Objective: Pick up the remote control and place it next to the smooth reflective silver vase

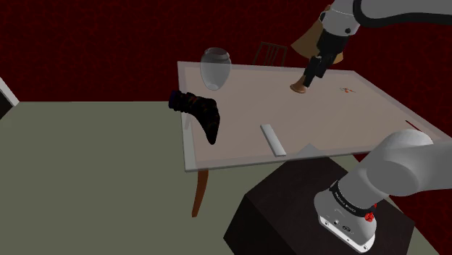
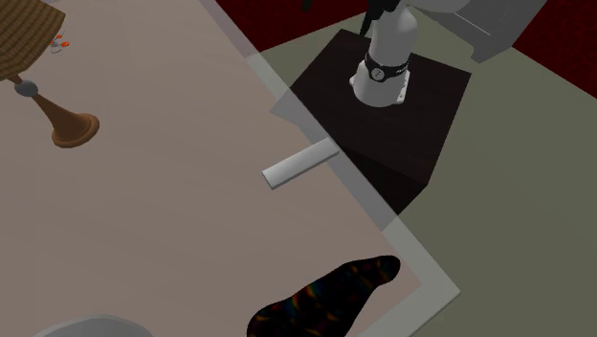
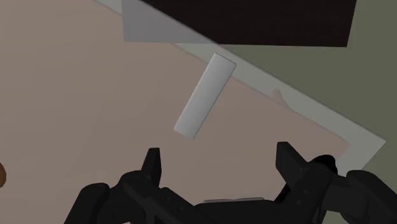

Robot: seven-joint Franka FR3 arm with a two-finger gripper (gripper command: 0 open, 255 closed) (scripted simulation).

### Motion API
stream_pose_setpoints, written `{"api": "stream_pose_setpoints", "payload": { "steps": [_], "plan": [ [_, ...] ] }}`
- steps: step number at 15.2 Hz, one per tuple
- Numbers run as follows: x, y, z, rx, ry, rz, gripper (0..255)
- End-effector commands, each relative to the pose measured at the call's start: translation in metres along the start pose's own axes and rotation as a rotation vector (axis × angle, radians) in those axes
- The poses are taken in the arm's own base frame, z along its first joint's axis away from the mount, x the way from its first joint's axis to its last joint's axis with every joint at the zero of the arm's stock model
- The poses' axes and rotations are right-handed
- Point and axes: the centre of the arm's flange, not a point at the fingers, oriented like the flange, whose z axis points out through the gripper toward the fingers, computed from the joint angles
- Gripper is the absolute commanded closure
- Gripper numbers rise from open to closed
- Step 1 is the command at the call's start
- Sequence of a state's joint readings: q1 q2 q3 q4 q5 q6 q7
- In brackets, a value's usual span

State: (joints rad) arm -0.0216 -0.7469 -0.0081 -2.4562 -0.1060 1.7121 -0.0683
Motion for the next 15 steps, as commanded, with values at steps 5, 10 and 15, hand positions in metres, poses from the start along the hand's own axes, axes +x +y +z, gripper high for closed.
{"api": "stream_pose_setpoints", "payload": {
  "steps": [5,10,15],
  "plan": [
    [0.009,0.002,0.052,0.013,-0.001,0.055,0],
    [0.019,0.005,0.117,0.029,-0.002,0.125,0],
    [0.029,0.007,0.183,0.045,-0.004,0.194,0]
  ]
}}
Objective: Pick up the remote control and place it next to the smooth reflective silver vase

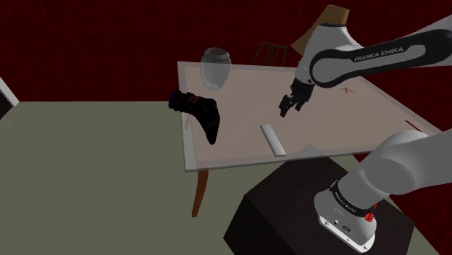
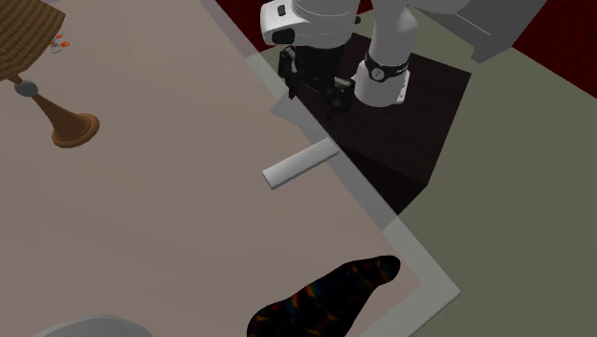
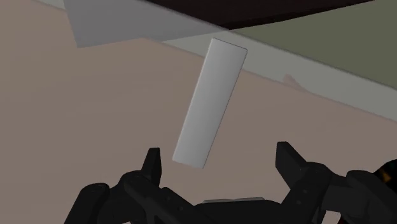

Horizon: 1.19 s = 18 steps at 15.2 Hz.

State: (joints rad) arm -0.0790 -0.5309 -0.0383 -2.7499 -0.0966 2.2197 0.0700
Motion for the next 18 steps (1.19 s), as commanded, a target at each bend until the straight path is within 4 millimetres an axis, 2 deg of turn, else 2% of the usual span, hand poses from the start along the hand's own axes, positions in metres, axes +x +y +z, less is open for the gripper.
{"api": "stream_pose_setpoints", "payload": {
  "steps": [1,10,18],
  "plan": [
    [0.005,0.0,0.025,0.007,0.002,0.029,0],
    [0.024,0.005,0.142,0.036,0.0,0.154,0],
    [0.025,0.003,0.188,0.038,-0.001,0.163,0]
  ]
}}
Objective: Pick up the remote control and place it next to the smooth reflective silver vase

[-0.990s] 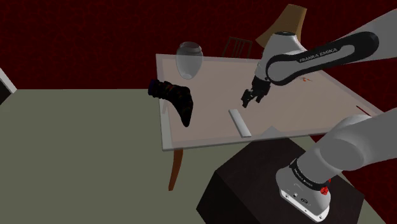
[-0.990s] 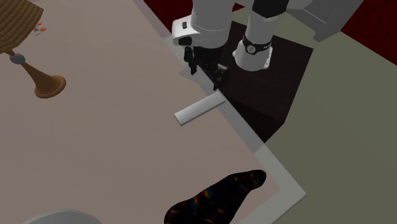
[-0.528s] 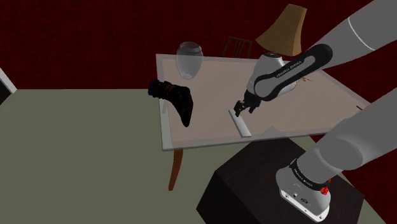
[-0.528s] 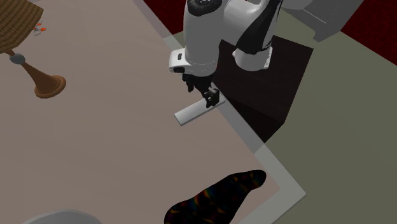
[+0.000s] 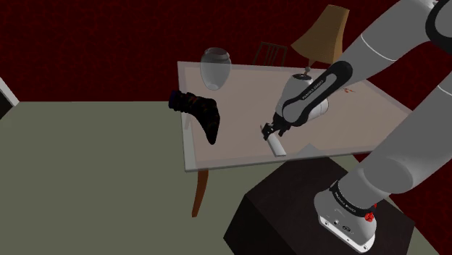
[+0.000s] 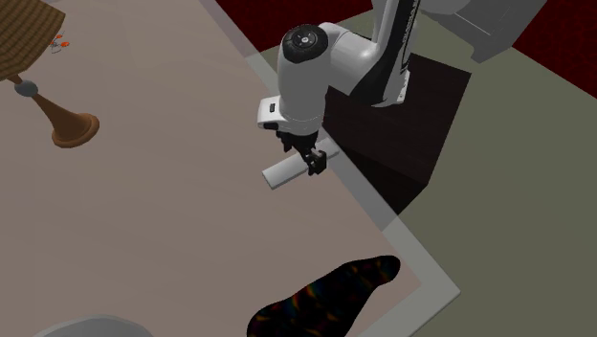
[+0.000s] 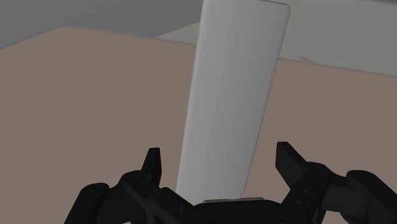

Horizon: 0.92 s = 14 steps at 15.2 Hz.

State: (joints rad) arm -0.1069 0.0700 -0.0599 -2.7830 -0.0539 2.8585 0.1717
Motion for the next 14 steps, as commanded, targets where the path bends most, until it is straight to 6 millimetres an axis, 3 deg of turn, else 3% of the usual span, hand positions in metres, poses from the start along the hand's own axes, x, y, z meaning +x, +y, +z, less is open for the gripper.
{"api": "stream_pose_setpoints", "payload": {
  "steps": [1,8,9,14],
  "plan": [
    [-0.0001,-0.0001,0.0079,0.0,0.001,0.0,0],
    [-0.0001,-0.0001,0.0078,0.0,0.001,0.0,0],
    [-0.0001,-0.0001,0.0078,0.0,0.001,0.0,255],
    [-0.0001,0.0,0.0078,0.0,0.001,0.0,255]
  ]
}}
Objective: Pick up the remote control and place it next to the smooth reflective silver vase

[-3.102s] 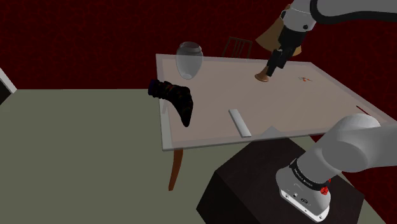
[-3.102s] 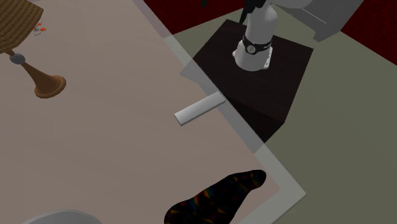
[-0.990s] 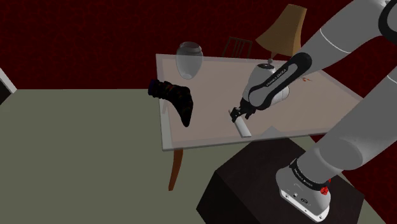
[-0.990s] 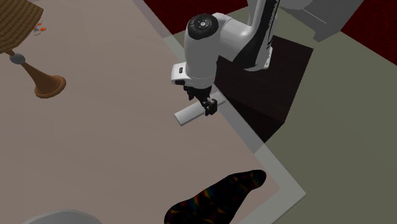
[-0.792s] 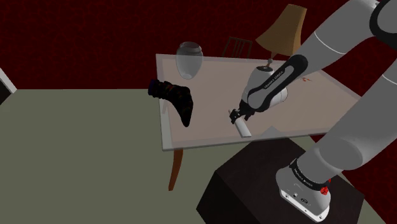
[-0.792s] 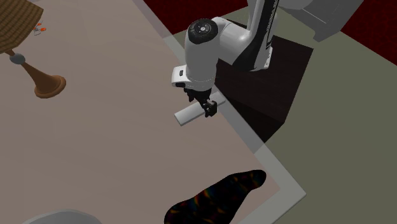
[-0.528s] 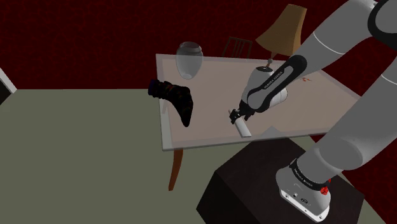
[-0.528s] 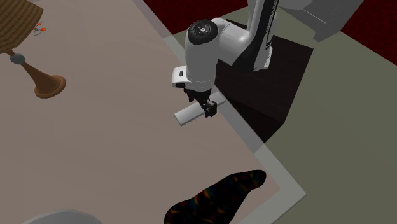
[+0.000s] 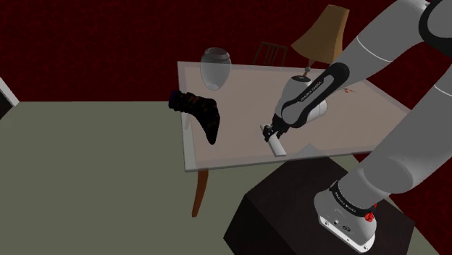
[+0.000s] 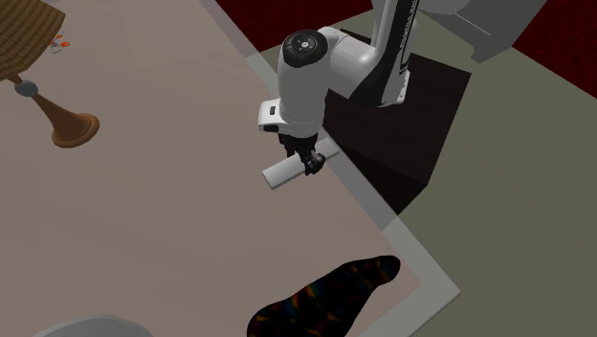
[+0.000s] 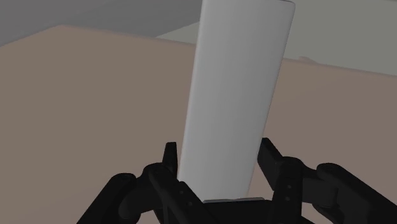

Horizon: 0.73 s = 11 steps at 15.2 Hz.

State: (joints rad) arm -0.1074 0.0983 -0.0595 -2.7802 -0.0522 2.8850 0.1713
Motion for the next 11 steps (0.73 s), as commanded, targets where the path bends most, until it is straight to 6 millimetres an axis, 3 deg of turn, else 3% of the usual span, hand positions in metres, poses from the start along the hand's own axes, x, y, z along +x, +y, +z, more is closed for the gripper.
{"api": "stream_pose_setpoints", "payload": {
  "steps": [1,4,11],
  "plan": [
    [0.0,0.0,0.0,0.0,0.0,-0.001,255],
    [0.0,0.0,0.0,0.0,0.0,-0.001,255],
    [0.0,0.001,-0.037,0.0,0.0,-0.001,255]
  ]
}}
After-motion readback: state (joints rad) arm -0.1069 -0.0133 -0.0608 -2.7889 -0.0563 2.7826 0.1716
